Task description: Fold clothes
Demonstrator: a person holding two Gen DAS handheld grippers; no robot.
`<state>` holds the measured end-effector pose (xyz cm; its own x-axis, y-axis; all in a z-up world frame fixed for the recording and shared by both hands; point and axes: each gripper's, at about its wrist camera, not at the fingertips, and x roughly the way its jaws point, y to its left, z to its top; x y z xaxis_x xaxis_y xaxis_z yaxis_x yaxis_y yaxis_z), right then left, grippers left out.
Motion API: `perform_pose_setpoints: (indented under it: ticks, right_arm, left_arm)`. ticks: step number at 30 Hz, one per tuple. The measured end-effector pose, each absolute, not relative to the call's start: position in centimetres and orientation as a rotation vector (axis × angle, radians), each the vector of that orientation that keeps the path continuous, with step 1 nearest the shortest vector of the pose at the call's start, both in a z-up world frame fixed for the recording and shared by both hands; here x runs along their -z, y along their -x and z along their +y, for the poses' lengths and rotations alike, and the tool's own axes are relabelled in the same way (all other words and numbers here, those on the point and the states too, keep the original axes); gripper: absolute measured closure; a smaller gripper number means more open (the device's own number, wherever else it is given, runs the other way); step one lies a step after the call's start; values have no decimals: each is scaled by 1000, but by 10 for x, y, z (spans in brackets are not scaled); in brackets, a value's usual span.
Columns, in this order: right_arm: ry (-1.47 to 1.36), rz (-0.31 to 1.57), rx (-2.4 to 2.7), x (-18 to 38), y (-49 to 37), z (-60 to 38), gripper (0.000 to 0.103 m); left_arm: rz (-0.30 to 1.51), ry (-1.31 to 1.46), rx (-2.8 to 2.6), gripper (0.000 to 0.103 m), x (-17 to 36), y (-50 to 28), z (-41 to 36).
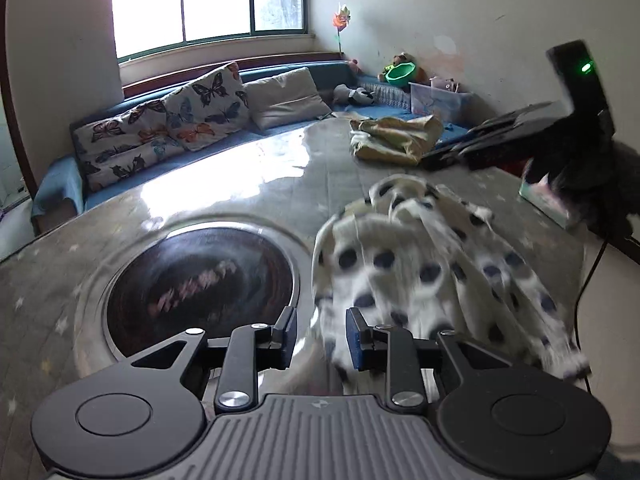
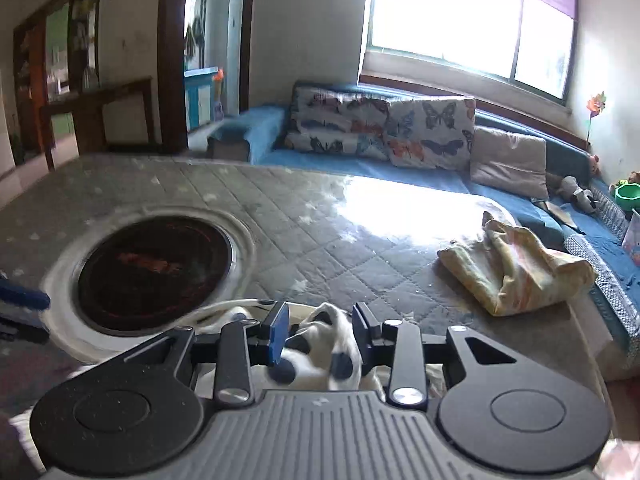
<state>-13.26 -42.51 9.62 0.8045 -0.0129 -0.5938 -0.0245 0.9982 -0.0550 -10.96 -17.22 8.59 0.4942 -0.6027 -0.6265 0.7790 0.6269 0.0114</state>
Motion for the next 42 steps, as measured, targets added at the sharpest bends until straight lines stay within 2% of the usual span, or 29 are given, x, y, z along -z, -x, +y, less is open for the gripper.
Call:
perform_pose_setpoints:
  ticks: [5, 7, 8, 9, 16, 22, 27, 34, 37, 40, 42]
  right_arm:
    - [65, 701, 3, -73, 95, -434, 74]
    - [54, 722, 4, -64, 90, -438, 86]
    - [48, 732, 4, -60, 88, -440, 96]
    - [42, 743, 5, -55, 85, -442, 98]
    - [34, 679, 92, -62, 132, -461, 100]
    - [3, 659, 218, -67, 190, -486, 101]
    - [-34, 699, 307, -58, 228, -502, 101]
    - [-110, 657, 214, -68, 221, -513, 97]
    - [-127, 639, 115, -73, 191, -504, 96]
    - [-109, 648, 53, -69, 159, -494, 95]
    - [-96, 659, 18, -66, 139, -487, 94]
  left_arm:
    - [622, -306, 859, 74, -88, 76, -211]
    - [620, -307, 862, 74, -87, 63, -227]
    - [615, -316, 871, 74, -85, 57, -238]
    - [611, -321, 873, 74, -84, 52, -247]
    - [639, -368, 930, 73, -69, 23, -296]
    - [670, -412, 988, 63, -54, 2, -335]
    - [693, -450, 1031, 63, -41, -15, -366]
    - [706, -447, 1071, 63, -31, -10, -370]
    - [714, -457, 1080, 65, -27, -13, -365]
    - [721, -467, 1089, 80, -24, -16, -360]
    - [717, -473, 1094, 85, -22, -16, -359]
